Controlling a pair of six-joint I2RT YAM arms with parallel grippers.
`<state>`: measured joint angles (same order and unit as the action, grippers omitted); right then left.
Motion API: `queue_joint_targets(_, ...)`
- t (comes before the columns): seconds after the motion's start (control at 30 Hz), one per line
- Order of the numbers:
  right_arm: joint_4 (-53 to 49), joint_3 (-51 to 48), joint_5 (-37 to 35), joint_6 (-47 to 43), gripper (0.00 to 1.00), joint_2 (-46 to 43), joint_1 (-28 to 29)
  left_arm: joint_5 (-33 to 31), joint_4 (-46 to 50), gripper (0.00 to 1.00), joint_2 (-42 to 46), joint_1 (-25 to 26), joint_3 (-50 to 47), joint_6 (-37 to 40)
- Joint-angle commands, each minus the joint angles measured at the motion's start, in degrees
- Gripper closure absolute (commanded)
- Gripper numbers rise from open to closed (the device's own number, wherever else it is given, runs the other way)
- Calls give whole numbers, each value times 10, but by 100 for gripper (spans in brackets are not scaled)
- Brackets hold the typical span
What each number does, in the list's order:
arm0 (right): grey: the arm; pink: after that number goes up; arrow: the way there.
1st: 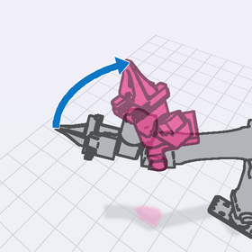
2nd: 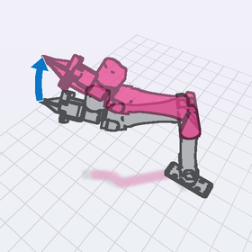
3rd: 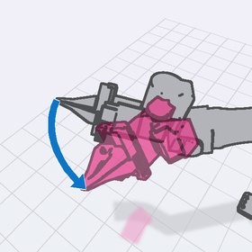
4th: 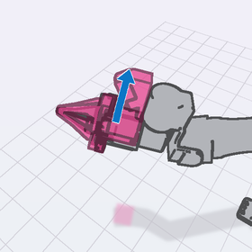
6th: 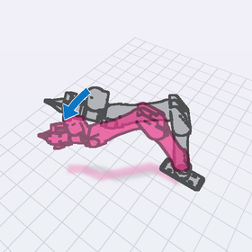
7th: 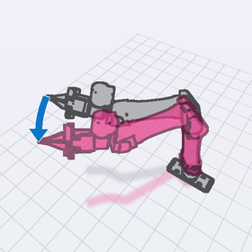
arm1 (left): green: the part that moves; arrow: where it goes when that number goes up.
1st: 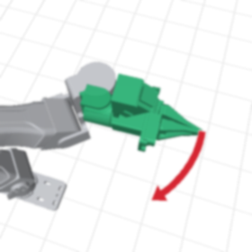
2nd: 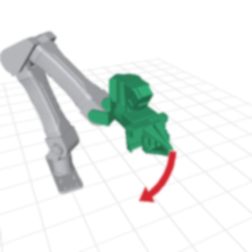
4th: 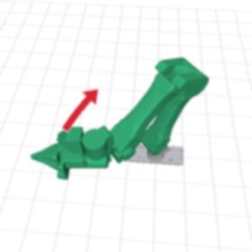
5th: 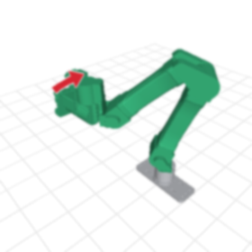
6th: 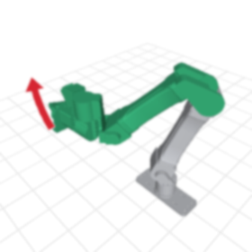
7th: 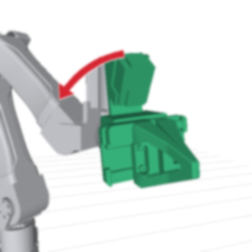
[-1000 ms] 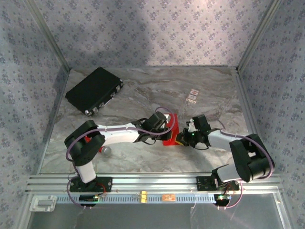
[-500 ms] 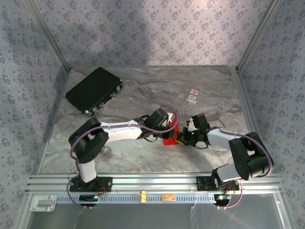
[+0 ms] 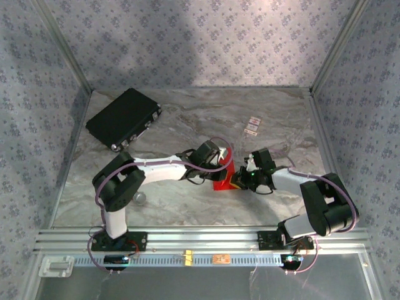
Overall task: Fold a paper plane with a square sheet of paper (pick it up from the middle)
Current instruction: Fold the triangle a second time at the center of the table.
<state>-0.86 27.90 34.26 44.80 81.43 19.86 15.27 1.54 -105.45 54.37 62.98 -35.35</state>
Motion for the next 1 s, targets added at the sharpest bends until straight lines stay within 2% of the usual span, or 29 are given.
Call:
queue_joint_targets(0.0,9,19,3,7,92,9,0,11,7,100,-2,-4,9,12)
queue_joint_targets(0.1,2,23,-3,-4,92,25,-1,11,7,100,-3,-4,9,13)
queue_joint_targets(0.3,-93,28,-56,-74,92,47,-1,14,8,100,-5,-20,3,21)
queue_joint_targets(0.67,-98,27,-42,-83,92,61,-8,3,40,100,-26,-37,20,78)
queue_joint_targets(0.97,-102,35,-37,-83,92,60,-8,-31,35,100,-39,-37,23,86)
